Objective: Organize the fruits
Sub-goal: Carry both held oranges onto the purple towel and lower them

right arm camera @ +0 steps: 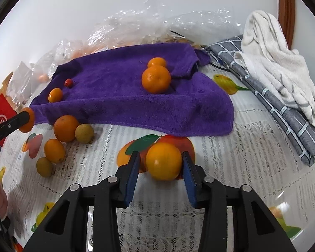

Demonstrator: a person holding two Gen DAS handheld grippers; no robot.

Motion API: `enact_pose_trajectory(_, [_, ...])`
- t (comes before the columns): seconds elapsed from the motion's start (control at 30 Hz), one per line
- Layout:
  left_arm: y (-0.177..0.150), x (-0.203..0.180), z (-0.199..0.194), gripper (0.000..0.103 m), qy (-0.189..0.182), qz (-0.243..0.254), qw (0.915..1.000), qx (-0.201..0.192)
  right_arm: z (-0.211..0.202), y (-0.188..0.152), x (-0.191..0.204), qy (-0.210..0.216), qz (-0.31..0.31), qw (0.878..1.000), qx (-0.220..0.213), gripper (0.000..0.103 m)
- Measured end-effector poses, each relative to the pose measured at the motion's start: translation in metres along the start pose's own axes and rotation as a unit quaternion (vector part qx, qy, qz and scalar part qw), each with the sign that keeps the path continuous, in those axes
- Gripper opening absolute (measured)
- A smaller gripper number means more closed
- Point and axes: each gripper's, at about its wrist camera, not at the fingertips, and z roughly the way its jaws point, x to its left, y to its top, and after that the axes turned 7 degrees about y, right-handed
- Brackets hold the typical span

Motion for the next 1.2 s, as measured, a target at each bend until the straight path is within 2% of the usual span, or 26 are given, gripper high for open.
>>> enact_pose_trajectory(0.27, [0.001,0.007,-0.002,0.037,0.006,-0.011,0.9999,-0.004,-0.014,0.005,0.009,0.026,0.001,0.999,-0.019,0.033])
enact_pose_trajectory(0.43, [0.003,0.016,-0.005,0.037,0.038,-0.019,0.9990,-0.010,-0.037,0.020,0.016,0.035,-0.007,0.998,-0.045,0.033])
enact_pose_trajectory(0.5, [0.006,0.022,-0.010,0.037,0.033,-0.033,0.9989,-0.005,-0.043,0.027,0.016,0.036,-0.011,0.998,-0.051,0.033])
enact_pose_trajectory(0.8, [0.047,0.018,-0.030,0.037,0.045,-0.028,0.9985,-0.015,-0.051,0.070,0.000,0.044,-0.007,0.996,-0.077,0.033])
enact_pose_trajectory(0.97, [0.066,0.010,-0.022,0.037,0.066,-0.016,0.9976,-0.014,-0.025,0.089,-0.013,0.034,-0.008,0.998,-0.061,0.033])
enact_pose_trajectory(1.2, [0.081,0.003,0.010,0.037,0.074,-0.013,0.9971,0.009,0.030,0.094,-0.028,0.017,-0.003,1.000,0.012,0.033])
